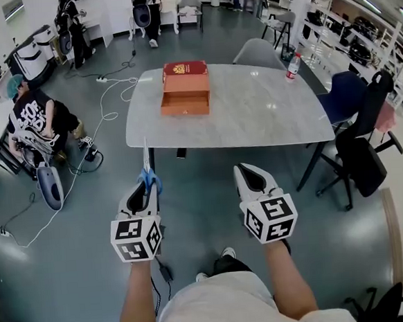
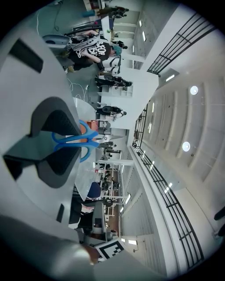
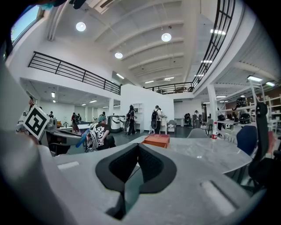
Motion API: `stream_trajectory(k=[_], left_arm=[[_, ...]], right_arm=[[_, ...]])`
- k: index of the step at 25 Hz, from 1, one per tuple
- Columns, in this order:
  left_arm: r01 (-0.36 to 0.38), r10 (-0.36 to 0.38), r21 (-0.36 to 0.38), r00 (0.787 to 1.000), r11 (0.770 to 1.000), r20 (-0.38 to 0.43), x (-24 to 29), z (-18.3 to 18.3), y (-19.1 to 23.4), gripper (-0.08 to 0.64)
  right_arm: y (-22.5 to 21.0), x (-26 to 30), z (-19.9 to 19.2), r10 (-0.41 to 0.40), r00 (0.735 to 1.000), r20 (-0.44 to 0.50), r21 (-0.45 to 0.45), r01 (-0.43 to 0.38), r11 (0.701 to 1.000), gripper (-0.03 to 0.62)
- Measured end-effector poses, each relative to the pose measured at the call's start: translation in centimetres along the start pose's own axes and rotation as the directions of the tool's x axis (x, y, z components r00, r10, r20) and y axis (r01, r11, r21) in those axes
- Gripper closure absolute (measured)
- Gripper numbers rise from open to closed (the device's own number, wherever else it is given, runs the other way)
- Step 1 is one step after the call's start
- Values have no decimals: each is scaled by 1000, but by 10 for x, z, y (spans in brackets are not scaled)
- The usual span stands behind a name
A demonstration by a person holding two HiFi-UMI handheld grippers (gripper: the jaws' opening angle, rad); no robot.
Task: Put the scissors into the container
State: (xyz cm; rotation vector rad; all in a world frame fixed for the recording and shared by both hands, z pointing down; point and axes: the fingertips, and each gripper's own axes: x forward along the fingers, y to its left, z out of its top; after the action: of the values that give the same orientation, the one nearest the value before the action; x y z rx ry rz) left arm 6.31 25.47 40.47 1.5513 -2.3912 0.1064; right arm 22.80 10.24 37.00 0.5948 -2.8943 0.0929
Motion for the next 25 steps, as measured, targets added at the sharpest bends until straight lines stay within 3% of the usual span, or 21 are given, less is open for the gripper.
stream_trajectory(k=[11,25], left_arm=[[-13,13,-2,1000,1000,-28,66,9,22,480],[-57,56,-5,996,998,-70,187,47,39,480]], right_arm=[[-29,75,-7,30,999,-16,22,-30,999,588],[-104,190,14,86,995,-41,39,-84,996,588]])
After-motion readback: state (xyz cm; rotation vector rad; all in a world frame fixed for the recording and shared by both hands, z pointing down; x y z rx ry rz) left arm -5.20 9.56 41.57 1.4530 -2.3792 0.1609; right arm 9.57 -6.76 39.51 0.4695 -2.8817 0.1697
